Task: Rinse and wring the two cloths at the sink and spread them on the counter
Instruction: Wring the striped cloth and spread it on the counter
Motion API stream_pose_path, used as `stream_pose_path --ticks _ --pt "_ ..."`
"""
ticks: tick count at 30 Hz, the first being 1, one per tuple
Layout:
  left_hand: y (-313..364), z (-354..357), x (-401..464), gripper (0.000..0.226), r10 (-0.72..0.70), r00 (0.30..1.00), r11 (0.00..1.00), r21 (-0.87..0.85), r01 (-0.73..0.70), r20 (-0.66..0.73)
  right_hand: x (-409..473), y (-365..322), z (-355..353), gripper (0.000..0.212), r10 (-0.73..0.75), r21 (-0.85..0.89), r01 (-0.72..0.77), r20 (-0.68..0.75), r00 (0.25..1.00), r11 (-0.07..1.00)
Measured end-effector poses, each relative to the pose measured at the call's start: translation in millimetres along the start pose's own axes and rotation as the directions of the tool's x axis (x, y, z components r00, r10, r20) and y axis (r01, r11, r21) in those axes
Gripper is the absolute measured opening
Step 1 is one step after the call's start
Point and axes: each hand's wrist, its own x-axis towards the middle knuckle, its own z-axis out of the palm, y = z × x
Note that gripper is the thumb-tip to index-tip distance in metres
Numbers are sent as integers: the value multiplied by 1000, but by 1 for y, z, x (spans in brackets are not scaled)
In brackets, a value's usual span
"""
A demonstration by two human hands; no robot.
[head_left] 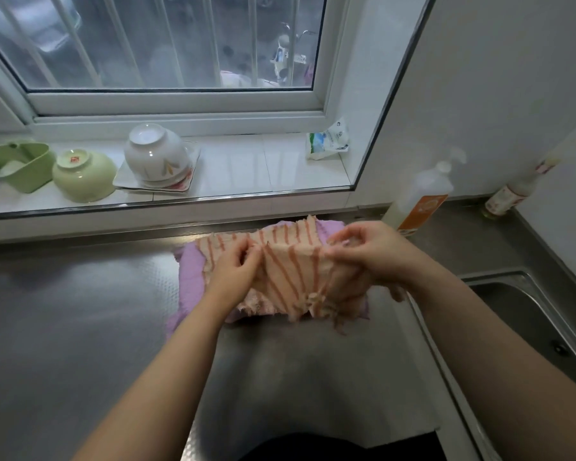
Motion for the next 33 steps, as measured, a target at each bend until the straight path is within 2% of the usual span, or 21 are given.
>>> stream_pose_path --ticks 2,3,4,5,6,8,10,11,12,13,15,17,18,19,21,24,25,27,29,31,33 --pt "3 -13 3 23 157 986 929 347 -130 -50 3 11 4 10 -12 -309 41 97 995 950" --pt "3 -20 6 25 209 978 864 470 -183 -3 4 14 5 10 0 -357 61 167 986 932" --pt "5 -28 9 29 214 975 824 524 -215 63 4 18 3 10 20 -313 59 243 970 948" --pt "7 -37 13 36 172 977 831 514 -212 124 4 18 -1 11 44 -168 12 325 945 986" --pt "10 -47 17 43 89 979 887 434 -161 183 4 19 -5 13 59 11 -69 406 912 998" --pt "16 -67 25 45 -113 924 985 167 54 365 11 21 -9 18 76 237 -228 516 853 945" --pt "15 -84 36 42 -245 793 969 168 181 558 27 27 -8 22 129 253 -314 555 822 915" --pt "13 -90 41 41 -290 740 956 218 195 608 38 31 -5 22 163 223 -330 547 821 917" --pt "10 -93 46 41 -322 723 944 264 198 611 48 34 -1 22 197 178 -329 516 834 927" --pt "6 -93 52 43 -350 742 930 304 205 571 60 35 3 22 222 120 -308 460 860 944" --pt "4 -89 64 41 -335 829 922 338 190 448 82 33 10 15 177 -25 -177 298 938 984" --pt "8 -86 80 34 -230 924 957 244 157 306 100 22 13 3 -5 -123 19 118 993 992" --pt "12 -87 88 31 -159 958 976 182 117 237 106 15 12 4 -121 -158 125 33 992 980" --pt "17 -89 96 28 -83 981 987 148 57 177 111 7 11 8 -240 -218 226 -38 970 949" --pt "26 -95 106 24 54 994 973 220 -73 91 114 -1 8 16 -447 -411 365 -123 886 836" --pt "22 -97 105 12 172 984 864 474 -171 43 120 11 13 20 -617 -615 448 -81 783 649" --pt "15 -94 101 10 201 977 810 550 -204 66 123 20 19 21 -606 -663 436 -34 795 609" --pt "-19 -85 91 10 200 966 702 664 -260 166 127 45 35 27 -453 -724 352 61 889 594" --pt "-64 -72 73 14 68 963 657 714 -240 261 126 74 57 33 -236 -758 277 166 957 590" --pt "-100 -58 49 21 -113 939 638 749 -181 324 120 106 83 40 -92 -767 275 274 957 580" --pt "-123 -47 25 28 -215 905 632 759 -158 368 110 132 103 43 -18 -768 260 308 951 585"
